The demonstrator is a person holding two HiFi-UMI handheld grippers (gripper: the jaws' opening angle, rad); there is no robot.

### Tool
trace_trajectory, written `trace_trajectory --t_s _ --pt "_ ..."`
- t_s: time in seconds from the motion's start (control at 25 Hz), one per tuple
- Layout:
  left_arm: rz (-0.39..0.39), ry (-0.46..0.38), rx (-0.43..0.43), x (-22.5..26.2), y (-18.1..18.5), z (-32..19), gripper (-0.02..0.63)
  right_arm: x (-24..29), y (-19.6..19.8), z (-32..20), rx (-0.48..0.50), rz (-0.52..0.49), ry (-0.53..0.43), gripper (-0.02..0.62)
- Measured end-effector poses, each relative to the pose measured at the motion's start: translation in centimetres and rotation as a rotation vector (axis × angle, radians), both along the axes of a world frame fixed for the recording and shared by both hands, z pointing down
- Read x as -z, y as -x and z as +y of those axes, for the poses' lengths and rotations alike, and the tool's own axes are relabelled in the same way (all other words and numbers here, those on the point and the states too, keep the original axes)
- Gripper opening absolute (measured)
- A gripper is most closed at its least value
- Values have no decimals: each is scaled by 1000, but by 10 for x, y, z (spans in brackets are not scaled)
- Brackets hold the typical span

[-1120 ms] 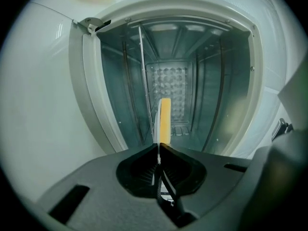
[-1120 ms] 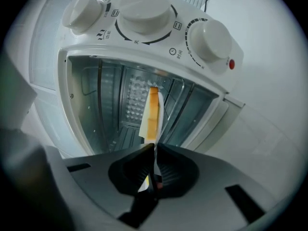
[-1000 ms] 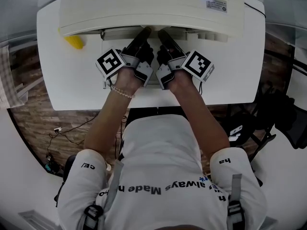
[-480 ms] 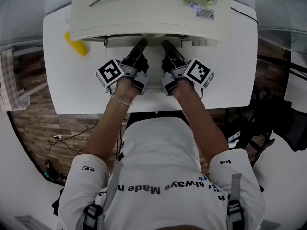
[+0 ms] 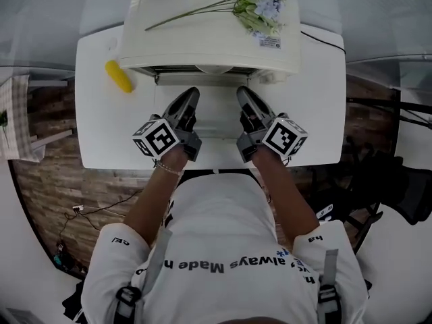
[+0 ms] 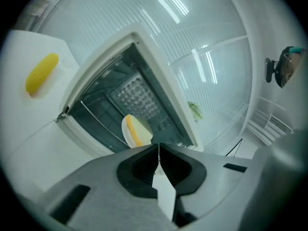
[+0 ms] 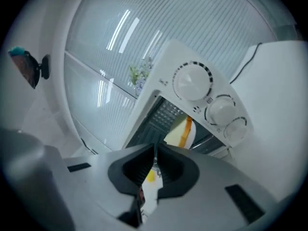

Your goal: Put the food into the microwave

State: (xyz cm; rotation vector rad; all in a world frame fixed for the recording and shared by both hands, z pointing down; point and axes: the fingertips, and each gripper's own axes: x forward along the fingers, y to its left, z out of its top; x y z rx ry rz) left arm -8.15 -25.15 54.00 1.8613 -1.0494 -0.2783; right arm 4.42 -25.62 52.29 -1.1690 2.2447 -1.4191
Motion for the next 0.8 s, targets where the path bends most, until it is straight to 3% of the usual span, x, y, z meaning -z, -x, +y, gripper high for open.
trace_trajectory --t_s 0.48,0.8 --pt "-177 -292 -36 120 -4 35 17 110 -18 37 101 368 -371 25" --pt "-299 -424 -36 185 -2 56 17 168 -22 64 107 541 -532 25"
